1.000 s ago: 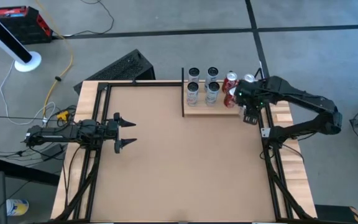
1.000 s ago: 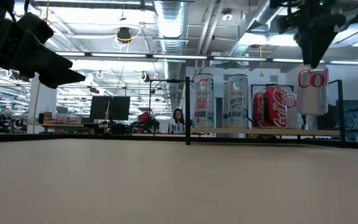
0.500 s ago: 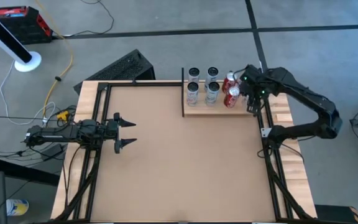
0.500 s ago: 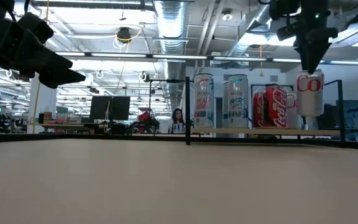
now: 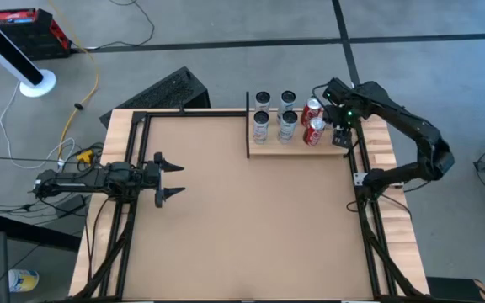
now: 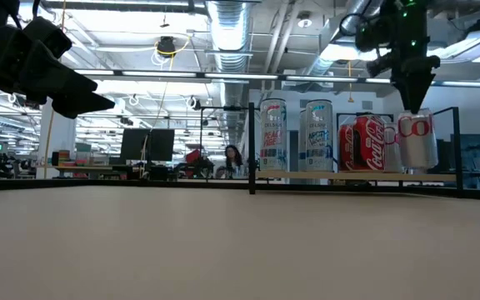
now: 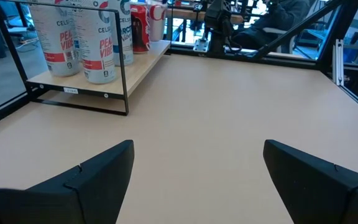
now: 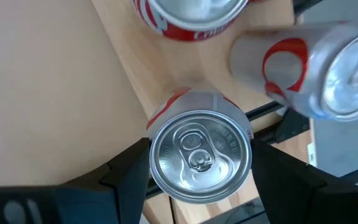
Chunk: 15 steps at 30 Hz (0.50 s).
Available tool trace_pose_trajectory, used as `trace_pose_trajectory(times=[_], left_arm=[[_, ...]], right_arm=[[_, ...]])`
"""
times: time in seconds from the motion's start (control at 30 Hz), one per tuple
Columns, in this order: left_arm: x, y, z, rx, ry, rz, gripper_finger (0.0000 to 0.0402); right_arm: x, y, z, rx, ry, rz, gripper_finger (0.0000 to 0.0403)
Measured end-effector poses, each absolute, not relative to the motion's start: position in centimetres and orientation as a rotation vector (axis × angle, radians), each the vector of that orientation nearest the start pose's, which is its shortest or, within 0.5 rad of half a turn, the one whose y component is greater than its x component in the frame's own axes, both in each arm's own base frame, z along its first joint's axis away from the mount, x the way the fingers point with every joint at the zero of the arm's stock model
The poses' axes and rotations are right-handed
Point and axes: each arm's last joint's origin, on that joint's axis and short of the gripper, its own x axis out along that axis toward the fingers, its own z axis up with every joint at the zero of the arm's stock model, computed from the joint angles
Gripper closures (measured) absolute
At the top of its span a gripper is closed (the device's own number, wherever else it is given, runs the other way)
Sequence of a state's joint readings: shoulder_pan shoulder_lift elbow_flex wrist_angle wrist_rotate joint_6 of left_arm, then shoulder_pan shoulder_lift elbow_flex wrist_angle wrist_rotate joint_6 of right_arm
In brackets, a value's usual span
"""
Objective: Place canned beverage on shelf
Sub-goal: Put the silver soda can on the shelf align with the other silver soda can
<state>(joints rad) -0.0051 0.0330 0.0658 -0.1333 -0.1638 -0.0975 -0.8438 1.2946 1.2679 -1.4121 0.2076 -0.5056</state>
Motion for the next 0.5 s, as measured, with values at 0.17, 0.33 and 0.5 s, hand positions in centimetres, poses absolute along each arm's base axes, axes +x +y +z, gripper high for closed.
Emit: trace_pose_trajectory(times=[0.17,0.33,0.5], left_arm=[[9.5,0.4,17.1,-0.089,0.092,0.163,0.0059],[9.5,0.4,17.1,-0.089,0.092,0.163,0.0059],[9.5,0.4,17.1,-0.089,0.092,0.164,0.0059]], right_arm=[[13.5,-16.7,30.9,0.112,1.601,-0.461,0.0134],[13.4,-17.3,30.5,0.141,1.614,-0.468,0.0124],[13.5,-17.5,30.4,0.144,1.616,-0.469,0.0121]])
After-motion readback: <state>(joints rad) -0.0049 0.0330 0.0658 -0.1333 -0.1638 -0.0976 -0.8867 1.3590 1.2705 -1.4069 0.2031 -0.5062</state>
